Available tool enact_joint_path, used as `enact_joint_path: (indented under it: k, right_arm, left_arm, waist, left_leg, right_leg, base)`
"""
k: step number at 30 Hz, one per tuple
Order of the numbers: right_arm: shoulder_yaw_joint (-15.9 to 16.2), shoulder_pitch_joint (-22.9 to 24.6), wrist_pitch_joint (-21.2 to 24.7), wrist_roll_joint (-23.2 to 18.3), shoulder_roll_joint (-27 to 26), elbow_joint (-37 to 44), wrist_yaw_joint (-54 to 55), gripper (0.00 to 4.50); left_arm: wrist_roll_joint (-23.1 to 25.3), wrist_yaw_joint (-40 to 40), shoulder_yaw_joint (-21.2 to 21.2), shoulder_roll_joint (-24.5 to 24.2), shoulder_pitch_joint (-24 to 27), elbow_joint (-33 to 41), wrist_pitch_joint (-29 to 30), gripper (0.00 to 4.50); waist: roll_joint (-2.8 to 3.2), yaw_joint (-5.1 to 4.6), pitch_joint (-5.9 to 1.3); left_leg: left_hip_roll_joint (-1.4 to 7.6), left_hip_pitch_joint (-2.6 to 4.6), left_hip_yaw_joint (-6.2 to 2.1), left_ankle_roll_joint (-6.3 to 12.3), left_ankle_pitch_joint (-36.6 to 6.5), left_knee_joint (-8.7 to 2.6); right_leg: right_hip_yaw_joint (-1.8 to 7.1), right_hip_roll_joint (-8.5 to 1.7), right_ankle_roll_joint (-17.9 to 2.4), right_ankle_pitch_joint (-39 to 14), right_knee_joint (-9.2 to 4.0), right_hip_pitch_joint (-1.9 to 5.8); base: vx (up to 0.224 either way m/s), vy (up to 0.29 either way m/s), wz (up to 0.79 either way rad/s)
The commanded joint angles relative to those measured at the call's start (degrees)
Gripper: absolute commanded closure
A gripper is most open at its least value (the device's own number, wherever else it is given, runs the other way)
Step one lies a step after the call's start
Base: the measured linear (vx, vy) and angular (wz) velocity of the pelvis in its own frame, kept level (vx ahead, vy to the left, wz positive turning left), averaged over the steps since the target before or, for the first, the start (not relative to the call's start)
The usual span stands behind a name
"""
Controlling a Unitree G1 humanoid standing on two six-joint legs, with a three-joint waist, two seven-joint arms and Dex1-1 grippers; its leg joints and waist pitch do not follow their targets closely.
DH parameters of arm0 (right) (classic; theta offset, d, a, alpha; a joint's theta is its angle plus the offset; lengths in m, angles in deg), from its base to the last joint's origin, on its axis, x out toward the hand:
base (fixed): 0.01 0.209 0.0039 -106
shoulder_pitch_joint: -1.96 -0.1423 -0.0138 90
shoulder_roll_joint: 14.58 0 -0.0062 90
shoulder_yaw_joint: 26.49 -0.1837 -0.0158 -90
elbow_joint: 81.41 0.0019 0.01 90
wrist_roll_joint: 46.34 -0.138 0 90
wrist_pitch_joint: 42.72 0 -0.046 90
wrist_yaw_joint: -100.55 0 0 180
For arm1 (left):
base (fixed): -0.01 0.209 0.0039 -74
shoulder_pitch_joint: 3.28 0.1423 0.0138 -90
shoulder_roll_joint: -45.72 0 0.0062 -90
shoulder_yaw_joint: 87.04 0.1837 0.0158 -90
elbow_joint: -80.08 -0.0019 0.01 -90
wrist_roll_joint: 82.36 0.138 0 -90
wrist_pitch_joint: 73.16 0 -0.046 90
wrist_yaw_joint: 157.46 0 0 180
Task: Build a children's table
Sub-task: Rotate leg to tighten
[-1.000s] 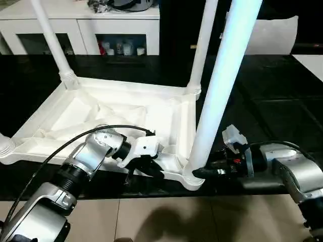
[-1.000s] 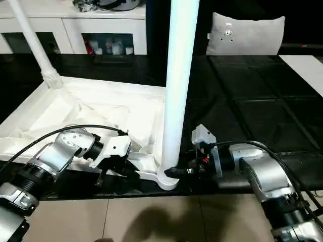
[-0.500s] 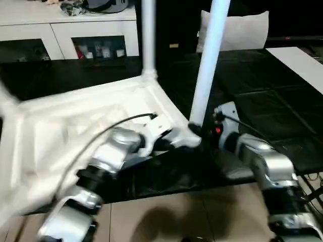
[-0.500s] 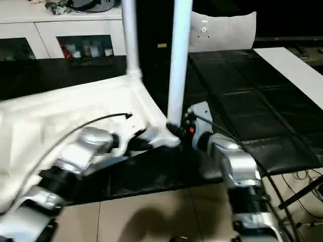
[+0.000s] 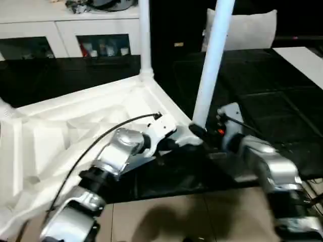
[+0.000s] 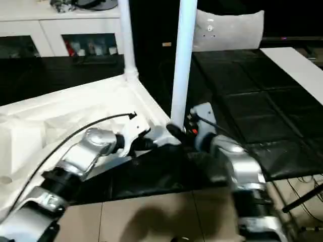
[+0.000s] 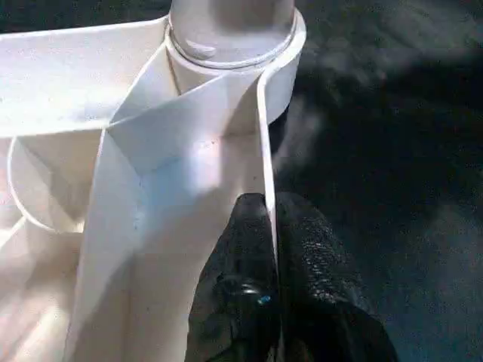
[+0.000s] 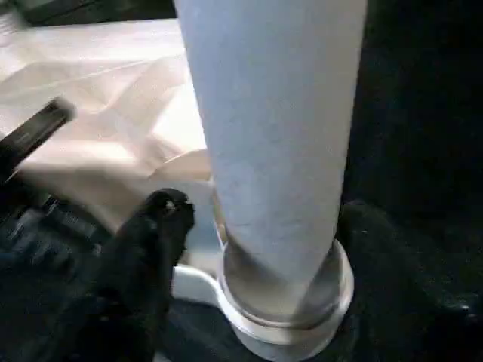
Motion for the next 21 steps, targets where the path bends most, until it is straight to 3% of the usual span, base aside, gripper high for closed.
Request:
enact_joint_path:
  k: [1,6,12,15,21]
  right_arm:
    - [1.07,-0.26,-1.27,-0.35,1.72,2.09,-4.08,0.63]
    - [4.74,-0.2,-5.31,0.14,8.65,2.02,-15.14,0.56]
    - [7.33,-0.18,-6.88,-1.77,12.51,2.26,-26.21,0.56]
    - [8.04,-0.09,-7.09,-2.59,13.06,2.5,-29.04,0.89]
    - [10.46,1.1,-6.19,-3.91,14.68,3.79,-34.36,1.38]
  left_arm:
    - [-0.55,4.58,1.4,-0.97,-1.0,0.89,-3.85,4.5]
    - [0.28,12.01,4.36,-5.21,-1.75,-1.03,-11.19,4.5]
    - [-0.42,19.89,6.22,-7.83,-2.22,-2.25,-16.74,4.5]
    - [-0.65,23.89,7.29,-9.09,-2.37,-2.19,-18.42,4.5]
    - [-0.12,28.95,9.35,-10.94,-3.45,-3.11,-22.88,4.5]
  waist:
    - [-0.58,0.48,-3.81]
    - [-0.92,1.66,-3.92]
    - [-0.74,2.53,-3.89]
    - [-1.1,2.84,-3.88]
    - [-0.86,3.26,-3.87]
  left_leg:
    - [0.57,-1.11,0.48,6.49,-3.23,-3.38]
    - [0.82,-0.86,0.53,6.42,-2.85,-3.38]
    - [1.03,-0.89,0.62,6.61,-2.82,-3.35]
    - [1.16,-0.93,0.59,6.39,-3.0,-3.43]
    - [1.3,-0.82,0.58,5.87,-3.12,-3.46]
  right_leg:
    - [3.24,-3.17,-4.59,-19.17,-4.22,4.68]
    - [3.37,-3.24,-4.76,-19.02,-3.99,4.54]
    - [3.53,-3.38,-5.88,-17.98,-3.67,4.6]
    - [3.56,-3.47,-5.62,-18.67,-3.54,4.59]
    - [3.6,-3.44,-5.48,-18.89,-3.59,4.48]
  base:
    - [0.0,0.0,0.0]
    - [0.0,0.0,0.0]
    - [0.0,0.0,0.0]
    - [0.0,0.0,0.0]
    - [0.0,0.0,0.0]
